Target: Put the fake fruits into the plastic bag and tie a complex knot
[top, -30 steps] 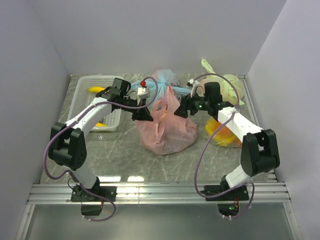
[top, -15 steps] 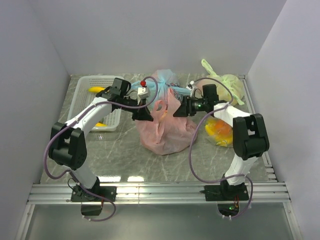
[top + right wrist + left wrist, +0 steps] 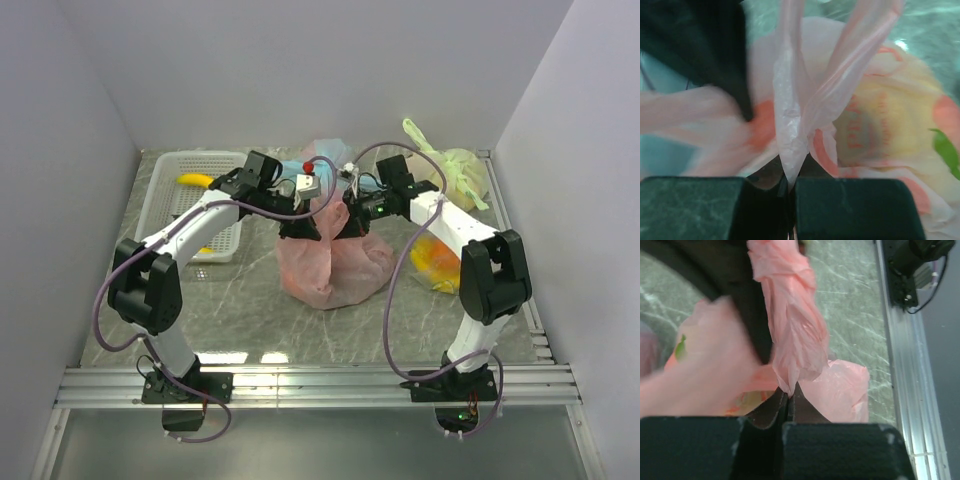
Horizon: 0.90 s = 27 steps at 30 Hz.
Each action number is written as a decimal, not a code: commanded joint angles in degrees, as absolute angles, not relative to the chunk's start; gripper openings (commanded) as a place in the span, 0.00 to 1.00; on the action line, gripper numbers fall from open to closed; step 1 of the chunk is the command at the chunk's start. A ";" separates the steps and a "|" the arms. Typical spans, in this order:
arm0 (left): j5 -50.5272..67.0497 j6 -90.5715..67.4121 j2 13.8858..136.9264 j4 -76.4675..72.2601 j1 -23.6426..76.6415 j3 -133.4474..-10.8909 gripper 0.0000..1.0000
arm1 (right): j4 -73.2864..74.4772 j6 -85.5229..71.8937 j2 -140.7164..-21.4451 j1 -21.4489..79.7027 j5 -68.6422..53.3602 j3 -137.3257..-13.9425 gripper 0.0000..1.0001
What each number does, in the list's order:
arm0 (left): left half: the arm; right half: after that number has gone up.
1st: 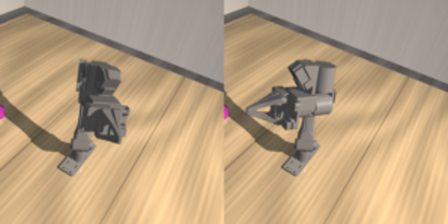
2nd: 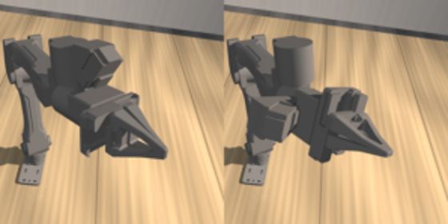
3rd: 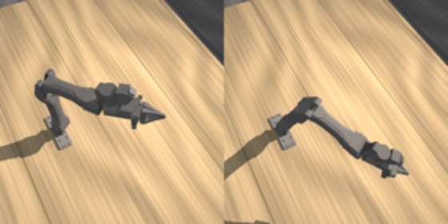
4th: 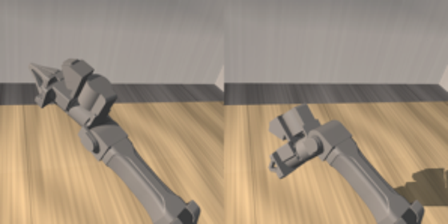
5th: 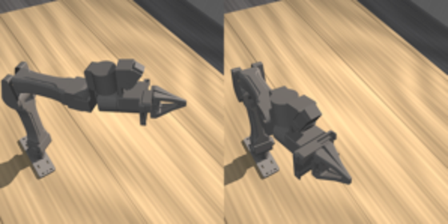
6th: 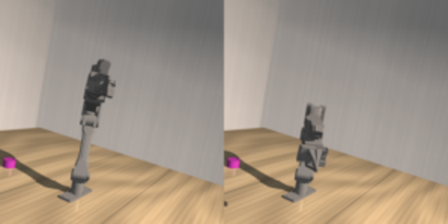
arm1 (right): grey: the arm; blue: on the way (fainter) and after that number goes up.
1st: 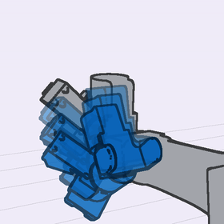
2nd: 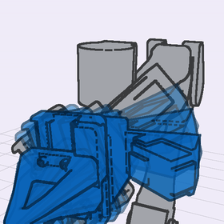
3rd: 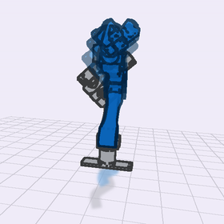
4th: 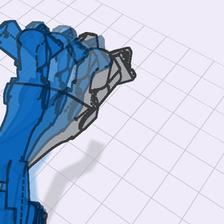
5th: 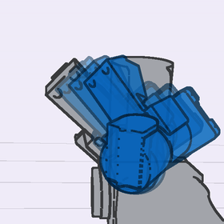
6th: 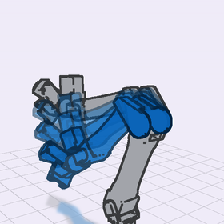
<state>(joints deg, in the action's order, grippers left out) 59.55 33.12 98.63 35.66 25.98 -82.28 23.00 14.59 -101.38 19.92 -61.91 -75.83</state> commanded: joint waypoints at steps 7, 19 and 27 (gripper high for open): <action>55.29 28.74 97.56 26.11 25.66 -81.31 0.01 | 65.54 49.56 -106.70 20.30 -68.56 -90.96 0.21; 57.91 24.08 94.57 21.53 25.67 -77.43 0.01 | 57.31 40.17 -107.14 20.31 -70.49 -90.01 0.46; 58.27 14.00 88.78 17.26 22.68 -70.24 0.01 | 18.14 -2.15 -93.19 13.54 -54.18 -69.91 0.00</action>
<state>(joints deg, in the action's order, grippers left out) 56.75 20.82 92.25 22.44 23.99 -72.47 38.28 20.45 -101.21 15.53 -63.35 -75.33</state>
